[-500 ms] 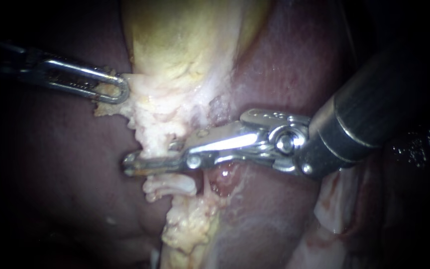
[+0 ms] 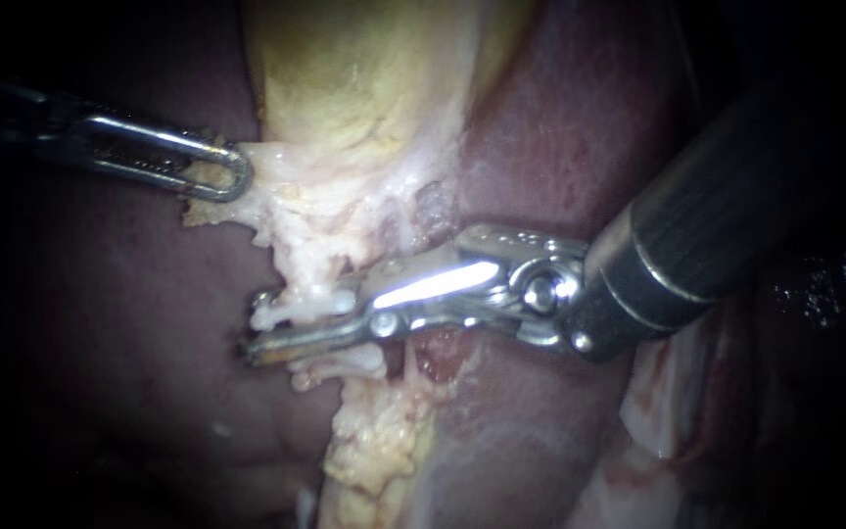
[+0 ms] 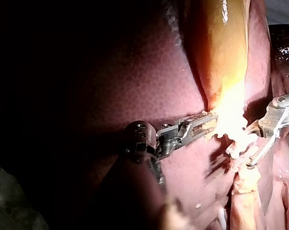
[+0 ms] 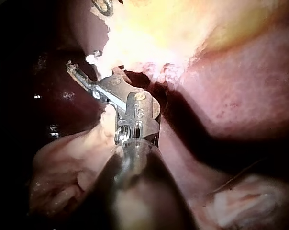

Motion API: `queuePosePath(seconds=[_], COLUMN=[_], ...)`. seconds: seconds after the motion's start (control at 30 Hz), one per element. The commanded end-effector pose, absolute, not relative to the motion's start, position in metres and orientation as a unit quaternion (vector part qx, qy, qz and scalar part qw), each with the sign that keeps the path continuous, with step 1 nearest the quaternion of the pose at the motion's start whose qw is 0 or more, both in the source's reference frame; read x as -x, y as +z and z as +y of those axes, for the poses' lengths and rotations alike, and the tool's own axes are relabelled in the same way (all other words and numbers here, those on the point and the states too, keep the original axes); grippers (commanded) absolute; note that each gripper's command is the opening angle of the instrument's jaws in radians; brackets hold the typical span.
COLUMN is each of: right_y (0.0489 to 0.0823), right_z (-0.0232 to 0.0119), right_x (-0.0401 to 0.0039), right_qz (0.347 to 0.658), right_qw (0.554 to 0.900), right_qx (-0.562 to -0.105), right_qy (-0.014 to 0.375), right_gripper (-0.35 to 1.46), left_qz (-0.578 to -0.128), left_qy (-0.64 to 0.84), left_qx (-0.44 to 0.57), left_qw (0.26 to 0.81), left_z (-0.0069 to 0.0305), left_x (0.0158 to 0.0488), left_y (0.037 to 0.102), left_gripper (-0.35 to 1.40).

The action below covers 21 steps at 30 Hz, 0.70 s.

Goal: Going back third clip left tube

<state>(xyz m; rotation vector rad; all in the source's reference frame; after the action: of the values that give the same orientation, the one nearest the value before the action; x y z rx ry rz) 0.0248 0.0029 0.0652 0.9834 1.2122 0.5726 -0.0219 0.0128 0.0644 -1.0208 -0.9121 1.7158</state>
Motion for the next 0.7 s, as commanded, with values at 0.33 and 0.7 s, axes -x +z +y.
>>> queuePosePath(seconds=[0.33,0.7], right_y=[0.069,0.0707], right_z=[0.0042,0.0053], right_x=[-0.0242,-0.0221], right_qz=[0.555,0.568], right_qw=[0.693,0.709], right_qx=[-0.387,-0.344], right_qy=[0.248,0.237], right_gripper=[0.5,0.5], left_qz=[-0.369,-0.369], left_qy=[0.696,0.696], left_qx=[0.414,0.414], left_qw=[0.456,0.456], left_z=[0.0127,0.0125], left_x=[0.022,0.0221], left_y=[0.0643,0.0641], left_gripper=[-0.35,-0.35])
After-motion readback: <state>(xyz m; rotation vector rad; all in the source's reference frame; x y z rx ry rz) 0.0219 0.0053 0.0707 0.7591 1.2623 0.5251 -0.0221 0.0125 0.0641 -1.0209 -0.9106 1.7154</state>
